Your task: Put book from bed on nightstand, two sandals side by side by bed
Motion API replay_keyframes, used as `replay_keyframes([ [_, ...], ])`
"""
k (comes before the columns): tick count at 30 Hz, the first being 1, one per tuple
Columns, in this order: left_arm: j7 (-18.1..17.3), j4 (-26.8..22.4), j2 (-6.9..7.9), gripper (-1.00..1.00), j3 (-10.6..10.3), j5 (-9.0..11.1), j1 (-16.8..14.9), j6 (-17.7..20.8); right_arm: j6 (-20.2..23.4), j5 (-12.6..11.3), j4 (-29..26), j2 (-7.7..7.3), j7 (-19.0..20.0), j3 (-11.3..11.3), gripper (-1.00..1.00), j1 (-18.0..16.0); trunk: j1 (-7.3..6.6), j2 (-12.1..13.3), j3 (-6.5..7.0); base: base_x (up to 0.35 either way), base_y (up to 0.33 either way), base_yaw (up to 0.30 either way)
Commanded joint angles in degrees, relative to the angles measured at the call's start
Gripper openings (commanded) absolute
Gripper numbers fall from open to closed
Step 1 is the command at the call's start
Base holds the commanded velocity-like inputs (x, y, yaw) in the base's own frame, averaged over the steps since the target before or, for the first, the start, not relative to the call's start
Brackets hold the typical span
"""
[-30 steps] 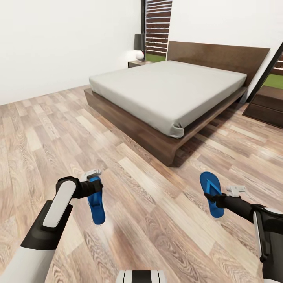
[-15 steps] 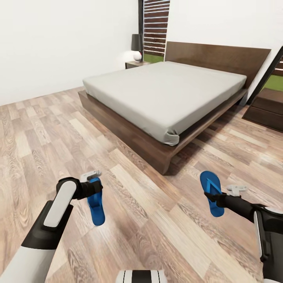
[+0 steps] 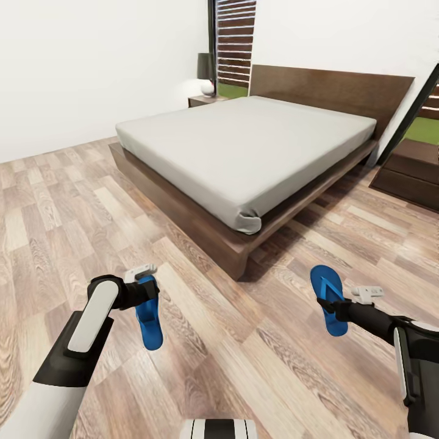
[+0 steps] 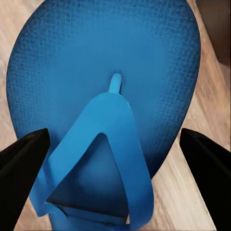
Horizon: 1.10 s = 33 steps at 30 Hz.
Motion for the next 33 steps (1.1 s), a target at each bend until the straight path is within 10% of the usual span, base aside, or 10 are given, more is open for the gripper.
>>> replay_keyframes([
  [1,0.58,-0.05,0.05,-1.0,-0.09,0.49,-0.05,0.12,0.17,0.43,-0.03,0.01,0.53,-0.06,-1.0,-0.06,0.0,-0.02,-0.05,0.147,-0.293,0.008],
  [23,0.67,0.14,0.24,-1.0,0.1,0.55,0.67,-0.14,0.16,0.43,-0.04,0.03,0.53,0.0,-1.0,-0.07,0.0,-0.02,-0.05,0.115,-0.297,0.186],
  [33,0.21,-0.9,0.57,-1.0,6.91,0.8,6.47,-2.01,0.1,0.44,-0.04,0.01,0.53,-0.03,-1.0,0.0,0.0,-0.02,-0.05,0.022,-0.111,0.031],
])
